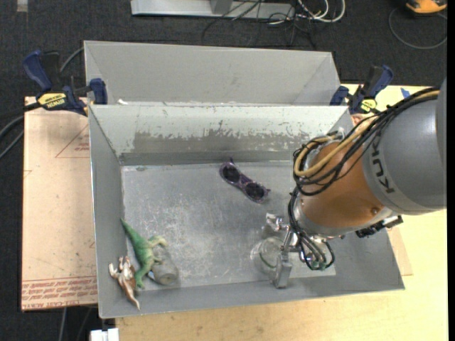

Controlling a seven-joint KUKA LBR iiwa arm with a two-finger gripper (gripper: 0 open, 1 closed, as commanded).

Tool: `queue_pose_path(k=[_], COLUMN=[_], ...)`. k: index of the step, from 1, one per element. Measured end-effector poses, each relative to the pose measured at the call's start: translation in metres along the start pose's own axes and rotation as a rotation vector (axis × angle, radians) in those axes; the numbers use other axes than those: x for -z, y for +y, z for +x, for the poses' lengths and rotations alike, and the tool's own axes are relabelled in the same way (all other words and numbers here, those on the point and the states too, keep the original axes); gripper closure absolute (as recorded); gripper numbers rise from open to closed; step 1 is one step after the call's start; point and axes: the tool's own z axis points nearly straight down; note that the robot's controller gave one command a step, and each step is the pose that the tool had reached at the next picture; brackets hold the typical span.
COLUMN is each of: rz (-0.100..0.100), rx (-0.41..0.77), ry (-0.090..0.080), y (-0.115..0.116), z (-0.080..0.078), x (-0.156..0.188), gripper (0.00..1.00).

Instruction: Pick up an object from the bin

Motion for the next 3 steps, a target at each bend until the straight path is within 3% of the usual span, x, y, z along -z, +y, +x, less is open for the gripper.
queue_pose_path(k=[1, 3], rz=[-0.010, -0.010], rx=[-0.078, -0.076], ry=[-0.014, -0.011], y=[0.0059, 0.0058], z=[-0.0405, -0.0408], x=[0.0030, 0.0045], gripper=[1.00, 1.00])
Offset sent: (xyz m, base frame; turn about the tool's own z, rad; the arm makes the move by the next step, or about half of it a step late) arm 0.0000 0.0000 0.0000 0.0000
